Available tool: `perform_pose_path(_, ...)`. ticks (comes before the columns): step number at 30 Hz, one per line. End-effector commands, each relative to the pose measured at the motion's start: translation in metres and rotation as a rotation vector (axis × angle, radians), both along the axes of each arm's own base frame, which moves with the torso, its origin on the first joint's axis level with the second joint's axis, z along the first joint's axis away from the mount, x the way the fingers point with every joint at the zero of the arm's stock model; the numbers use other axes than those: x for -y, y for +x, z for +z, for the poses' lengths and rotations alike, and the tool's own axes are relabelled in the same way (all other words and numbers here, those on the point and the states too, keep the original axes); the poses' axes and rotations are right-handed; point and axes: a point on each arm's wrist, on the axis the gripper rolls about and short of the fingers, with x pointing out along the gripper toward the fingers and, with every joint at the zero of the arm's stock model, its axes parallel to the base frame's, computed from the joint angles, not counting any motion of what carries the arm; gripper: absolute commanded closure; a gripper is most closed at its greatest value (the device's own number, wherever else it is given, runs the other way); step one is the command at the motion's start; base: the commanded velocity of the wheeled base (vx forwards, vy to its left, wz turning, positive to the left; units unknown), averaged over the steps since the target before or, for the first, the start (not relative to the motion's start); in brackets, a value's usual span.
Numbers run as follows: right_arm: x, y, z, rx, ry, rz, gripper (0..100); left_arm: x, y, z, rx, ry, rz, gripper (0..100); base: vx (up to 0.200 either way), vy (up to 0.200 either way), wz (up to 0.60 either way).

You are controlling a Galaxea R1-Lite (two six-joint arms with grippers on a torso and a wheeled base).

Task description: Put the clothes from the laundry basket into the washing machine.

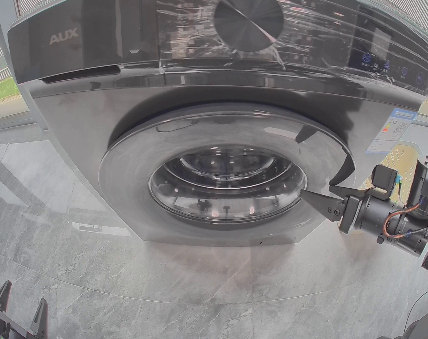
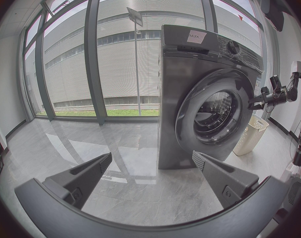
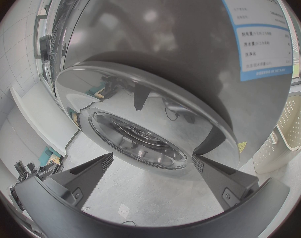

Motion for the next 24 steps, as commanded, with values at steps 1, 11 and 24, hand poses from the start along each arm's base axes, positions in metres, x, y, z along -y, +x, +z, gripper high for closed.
perform_pose_path(1,0.005,-0.003,0.009,0.047,0.021,-0.019,0,0.000,0.000,-0.005,-0.002,0.000,0.000,0,0.000,0.000,0.00)
perform_pose_path(11,0.008,-0.075,-0.021,-0.003,-0.023,0.231,0,0.000,0.000,-0.005,-0.002,0.000,0.000,0,0.000,0.000,0.00)
perform_pose_path(24,0.049,-0.120,-0.034,0.119,-0.046,0.201,0,0.000,0.000,-0.005,-0.002,-0.002,-0.001,0,0.000,0.000,0.00)
